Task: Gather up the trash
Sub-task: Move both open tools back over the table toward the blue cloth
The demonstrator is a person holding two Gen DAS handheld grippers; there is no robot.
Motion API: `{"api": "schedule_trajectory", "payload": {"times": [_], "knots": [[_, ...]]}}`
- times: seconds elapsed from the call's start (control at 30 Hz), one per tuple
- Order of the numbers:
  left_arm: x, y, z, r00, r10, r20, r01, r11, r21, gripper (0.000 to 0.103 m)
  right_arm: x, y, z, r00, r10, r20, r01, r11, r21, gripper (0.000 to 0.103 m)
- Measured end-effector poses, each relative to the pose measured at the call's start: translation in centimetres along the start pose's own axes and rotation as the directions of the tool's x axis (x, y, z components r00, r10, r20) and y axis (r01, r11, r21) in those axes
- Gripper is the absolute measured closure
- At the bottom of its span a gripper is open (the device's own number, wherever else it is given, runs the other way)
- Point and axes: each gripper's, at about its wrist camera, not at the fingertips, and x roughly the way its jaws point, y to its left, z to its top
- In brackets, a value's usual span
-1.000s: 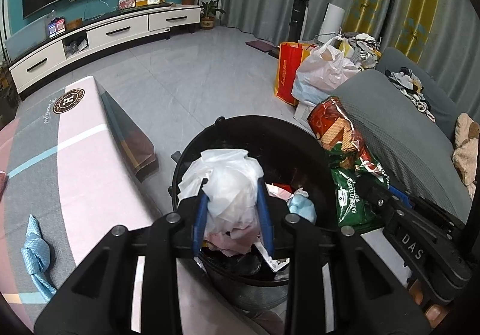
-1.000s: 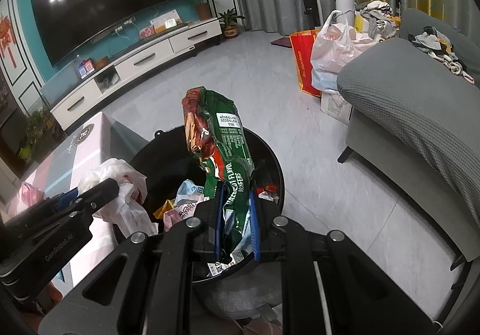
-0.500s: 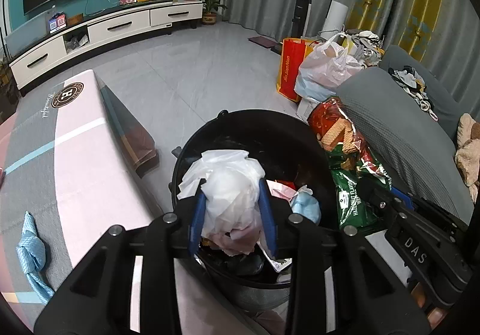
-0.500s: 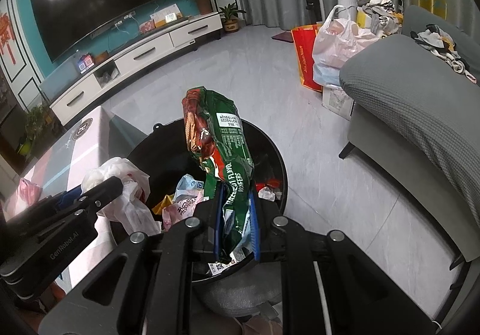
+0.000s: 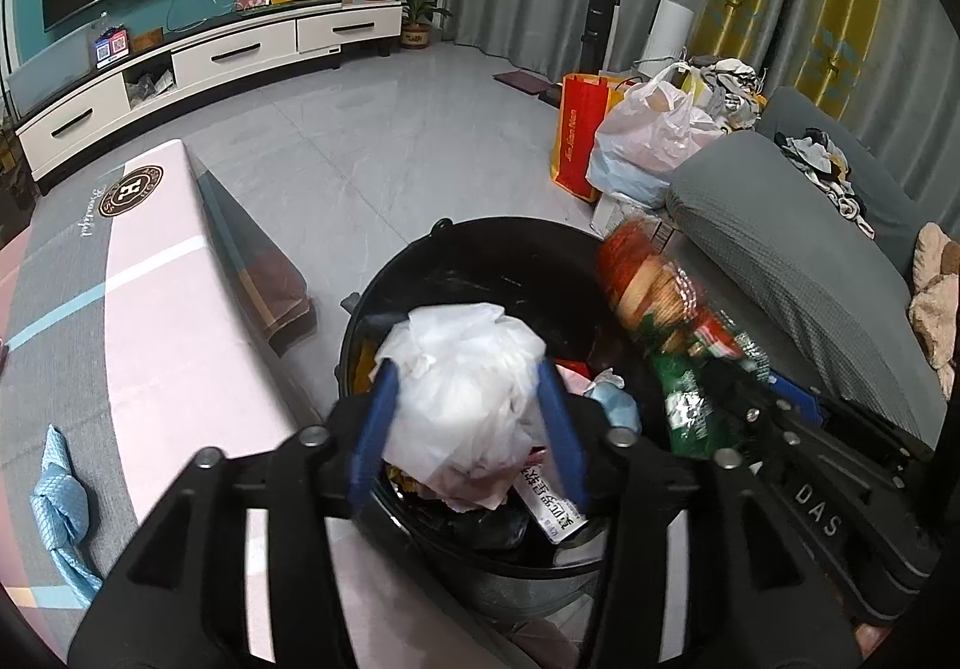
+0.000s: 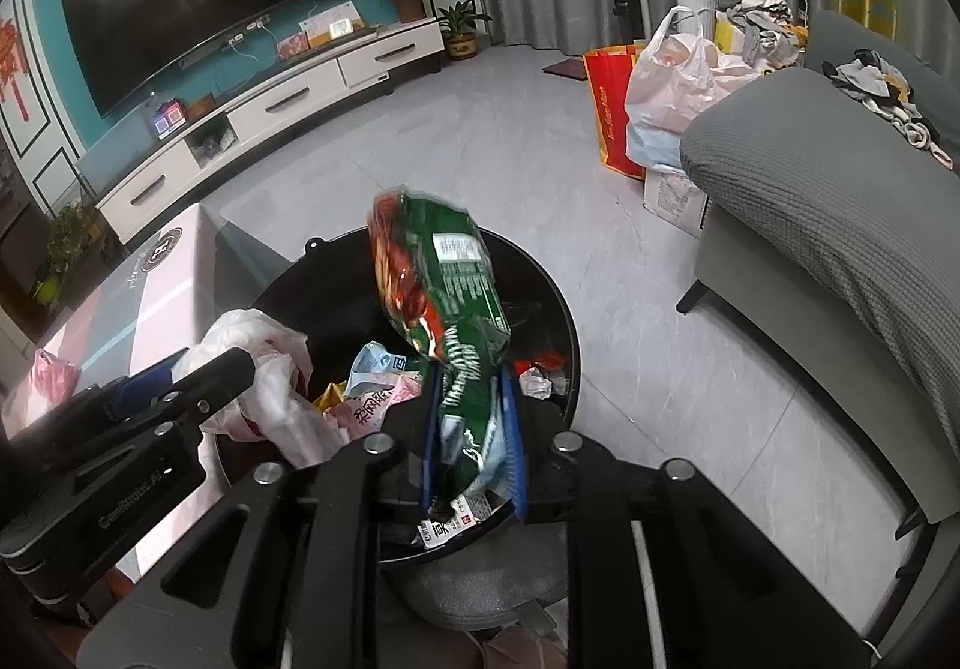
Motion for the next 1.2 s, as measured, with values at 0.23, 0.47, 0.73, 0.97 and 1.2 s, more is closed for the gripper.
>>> {"api": "schedule_trajectory", "payload": {"times": [0.23,0.47,0.73,0.97,1.2], "knots": [[-0.6,0.4,-0.1,1.000,-0.011,0.025,0.011,1.000,-0.016,0.045,-0.1,0.0,-0.1,1.000,-0.003,0.004,0.003,1.000,0.007,0.065],[-2.1,1.3,-0.3,0.999,-0.014,0.047,0.016,0.999,-0.031,0.040,-0.7,0.0,0.0,1.000,0.006,0.020,-0.007,1.000,0.017,0.057],[-5.7,3.9,-2.7,0.996,-0.020,0.083,0.027,0.996,-0.091,0.020,-2.0,0.6,0.2,0.998,0.025,0.057,-0.027,0.999,0.031,0.035],[-9.6,7.2,-5.1,0.992,0.036,0.120,-0.013,0.982,-0.189,0.004,-3.2,2.9,-0.3,0.996,0.029,0.085,-0.028,0.999,-0.019,0.021],[-12.8,10.3,-7.3,0.981,0.146,0.124,-0.117,0.970,-0.214,0.003,-4.6,6.5,-1.4,0.993,0.044,0.114,-0.028,0.990,-0.136,0.018]]}}
